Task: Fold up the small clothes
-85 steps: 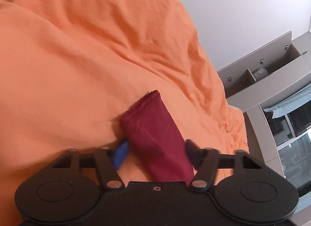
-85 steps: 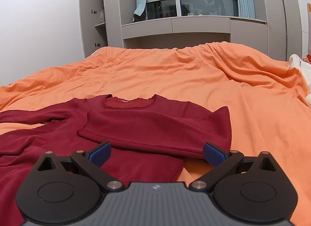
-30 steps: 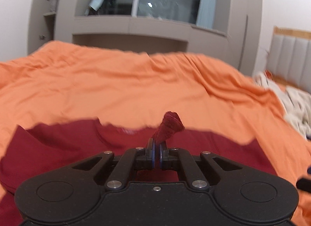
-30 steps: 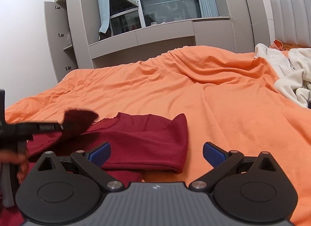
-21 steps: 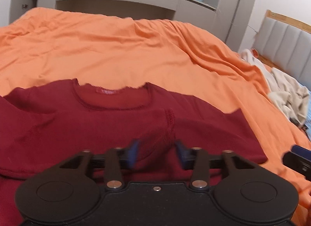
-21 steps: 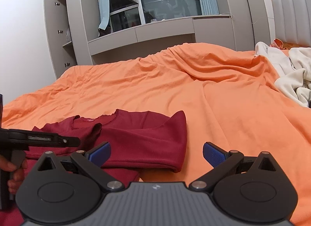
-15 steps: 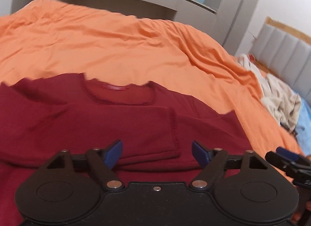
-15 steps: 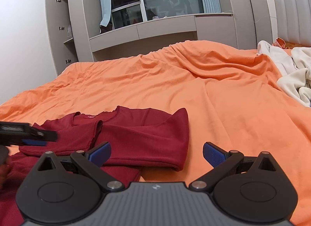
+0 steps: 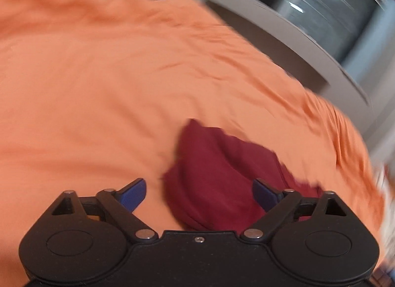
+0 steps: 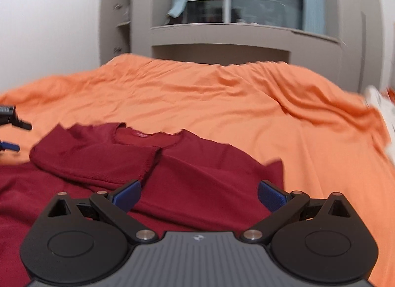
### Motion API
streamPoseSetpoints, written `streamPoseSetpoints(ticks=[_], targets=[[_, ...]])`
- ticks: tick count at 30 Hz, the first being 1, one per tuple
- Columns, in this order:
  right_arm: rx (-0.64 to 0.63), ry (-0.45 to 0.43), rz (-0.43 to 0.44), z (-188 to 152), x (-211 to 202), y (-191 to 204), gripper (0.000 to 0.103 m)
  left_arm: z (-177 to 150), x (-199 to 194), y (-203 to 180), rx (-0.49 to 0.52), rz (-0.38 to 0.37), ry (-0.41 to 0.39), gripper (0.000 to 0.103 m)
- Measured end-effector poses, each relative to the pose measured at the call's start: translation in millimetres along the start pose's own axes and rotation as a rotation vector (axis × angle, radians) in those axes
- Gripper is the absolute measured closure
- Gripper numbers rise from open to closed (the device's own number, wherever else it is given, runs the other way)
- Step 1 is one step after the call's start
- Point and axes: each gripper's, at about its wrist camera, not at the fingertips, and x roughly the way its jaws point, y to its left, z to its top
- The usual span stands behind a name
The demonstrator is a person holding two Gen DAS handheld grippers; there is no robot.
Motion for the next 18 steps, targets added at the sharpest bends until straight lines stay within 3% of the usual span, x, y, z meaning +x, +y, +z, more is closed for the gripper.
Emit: streamPoseSetpoints(ticks=[3,8,10,12,13,14,18], targets=[[-0.051,0.02,0.033,6,17,18,0.0,6,11,27,-0.142,-0.03,0.034,0.03],[-0.091,0.015,0.064,19,46,45,0.0,6,27,33,-0.178,-0.042,0.063,0.058],[-0.095,0.001,0.077,23,55,55,0.0,4,32,36,-0.197,-0.042,0.062,0.062],[-0.087,-0.017,0.075,25,64,62,0.001,3,38,37,-0.221,-0.046,0.066,0.074],[-0.08,-0.021,0.067,24,68,65,0.002,1,40,39,-0.233,-0.049,0.072,0.09],[-0.073,-0.02,0.055,23,72,66,0.002,1,42,40,-0.243,-0.047,0.076,0.097],[-0.026,0.025,0.012,14,88,63,0.002,-3,39,45,-0.299,-0.066,0.028,0.1]])
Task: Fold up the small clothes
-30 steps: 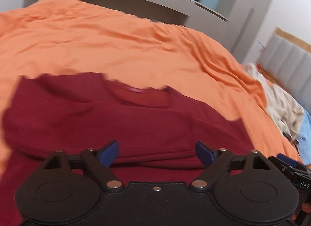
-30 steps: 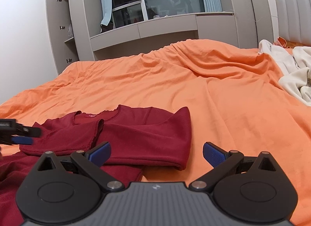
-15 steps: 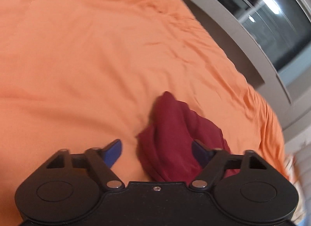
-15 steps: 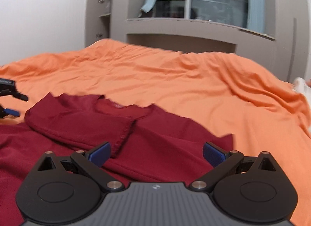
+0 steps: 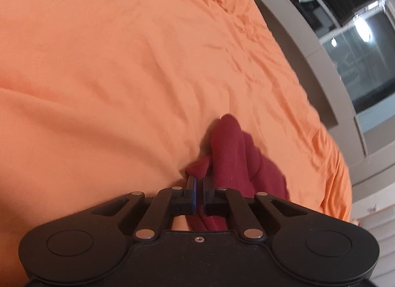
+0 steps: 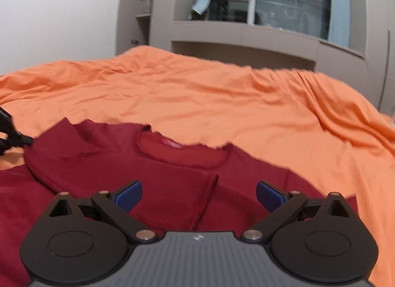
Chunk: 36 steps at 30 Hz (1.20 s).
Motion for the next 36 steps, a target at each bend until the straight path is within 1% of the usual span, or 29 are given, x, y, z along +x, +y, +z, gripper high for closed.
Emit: streamPoseSetpoints(ticks=[2,4,5,7,9,11,13,17,21,23,24,26,27,28,29,30,32,33,35,36], targets=[[0.016,0.019,-0.009,-2,4,-3,0.002,0,-6,5,-0.04,-0.039,-0.038,0.1],[0.027,0.037,-0.014,-4,7,-5,0.002,1,-11,13,-0.112,-0.088,-0.076,0.101],[0.025,0.052,-0.019,-4,10,-4,0.002,1,-14,16,-0.145,-0.1,-0.089,0.101],[0.001,0.101,-0.032,-8,18,-1,0.002,0,-18,25,-0.209,-0.087,-0.121,0.101],[-0.026,0.132,-0.046,-13,25,3,0.002,-2,-18,27,-0.229,-0.042,-0.125,0.101],[-0.032,0.133,-0.053,-16,27,5,0.002,-4,-17,26,-0.228,-0.015,-0.127,0.101],[-0.035,0.133,-0.057,-17,27,6,0.002,-4,-17,24,-0.218,-0.002,-0.122,0.1],[-0.038,0.124,-0.058,-17,24,6,0.002,-2,-20,29,-0.242,-0.011,-0.113,0.1],[-0.028,0.083,-0.048,-9,8,2,0.001,-1,-23,28,-0.252,-0.021,-0.092,0.098],[-0.033,0.068,-0.043,-3,-3,-2,0.0,0,-27,27,-0.251,-0.026,-0.088,0.088],[-0.035,0.061,-0.041,-1,-8,-3,0.0,0,-29,26,-0.248,-0.026,-0.086,0.086],[-0.034,0.044,-0.042,4,-23,-6,0.0,1,-34,24,-0.23,-0.021,-0.076,0.073],[-0.03,0.039,-0.041,6,-30,-7,0.0,1,-36,21,-0.212,-0.011,-0.073,0.07],[-0.025,0.033,-0.039,8,-37,-8,0.0,1,-38,18,-0.191,-0.002,-0.072,0.064],[-0.019,0.025,-0.038,9,-46,-10,0.0,0,-41,15,-0.165,0.006,-0.072,0.057],[-0.012,0.018,-0.038,10,-55,-11,0.0,-1,-45,10,-0.132,0.016,-0.073,0.053],[0.001,0.004,-0.033,11,-73,-14,0.0,-3,-53,2,-0.075,0.027,-0.073,0.036],[0.005,-0.002,-0.029,12,-83,-15,0.0,-6,-58,-3,-0.041,0.034,-0.072,0.032],[0.009,-0.014,-0.028,10,-102,-14,0.0,-10,-68,-11,0.018,0.045,-0.069,0.022],[0.008,-0.02,-0.027,9,-112,-13,0.0,-13,-74,-15,0.052,0.049,-0.066,0.019]])
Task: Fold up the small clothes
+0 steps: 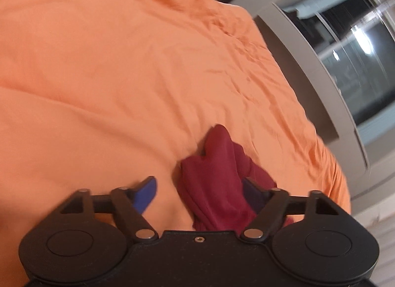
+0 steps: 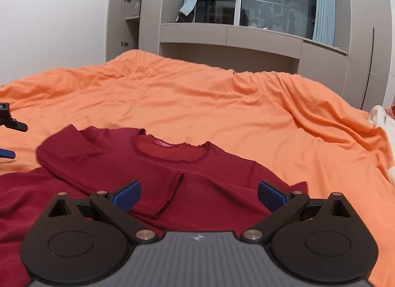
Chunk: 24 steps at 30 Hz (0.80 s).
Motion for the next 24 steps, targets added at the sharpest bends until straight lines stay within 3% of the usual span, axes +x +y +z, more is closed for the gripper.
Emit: streamPoseSetpoints(ticks=[5,13,20,24], targets=[[-0.033,-0.022,0.001,-19,-54,6,0.0,-12,-32,-15,0.156,0.003,0.0,0.004],[-0.086,-0.016,0.034,-61,-130,25,0.0,-52,-90,-20,0.424,-0.004,-0.011,0.002],[-0.209,0.014,0.087,-105,-189,47,0.0,-95,-154,-15,0.584,-0.093,-0.099,0.001],[-0.323,0.032,0.066,-132,-214,64,0.0,-127,-181,-12,0.702,-0.13,-0.139,0.001]])
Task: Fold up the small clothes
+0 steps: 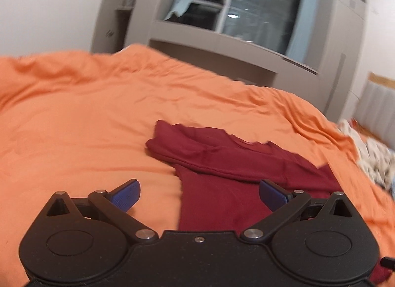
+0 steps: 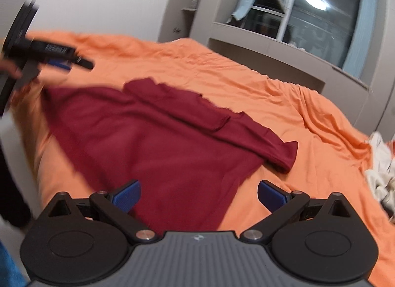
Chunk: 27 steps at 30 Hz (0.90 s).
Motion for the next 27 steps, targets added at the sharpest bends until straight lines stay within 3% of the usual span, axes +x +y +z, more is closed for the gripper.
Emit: streamPoseSetpoints(ticks=[4,9,18,20,22,25,27], targets=[[-0.073,0.001,-0.018,-14,-13,20,0.0,-22,-21,-16,0.085,-0.025,-0.01,0.001],[-0.029,-0.03,-0.021,-16,-18,18,0.004,-41,-47,-25,0.11,-0.049,-0.029,0.001],[-0.053,-0.001,-0.009,-18,-15,18,0.041,-62,-65,-31,0.16,-0.013,0.001,0.001],[-0.074,0.015,-0.021,-18,-11,22,0.059,-64,-65,-29,0.158,-0.003,0.011,0.001],[-0.087,0.028,-0.03,-18,-9,23,0.068,-65,-65,-27,0.146,0.014,0.025,0.001],[-0.108,0.034,-0.057,-20,-8,24,0.097,-67,-65,-23,0.133,0.04,0.041,0.001],[-0.112,0.014,-0.083,-21,-12,23,0.099,-67,-65,-21,0.128,0.046,0.045,0.001]])
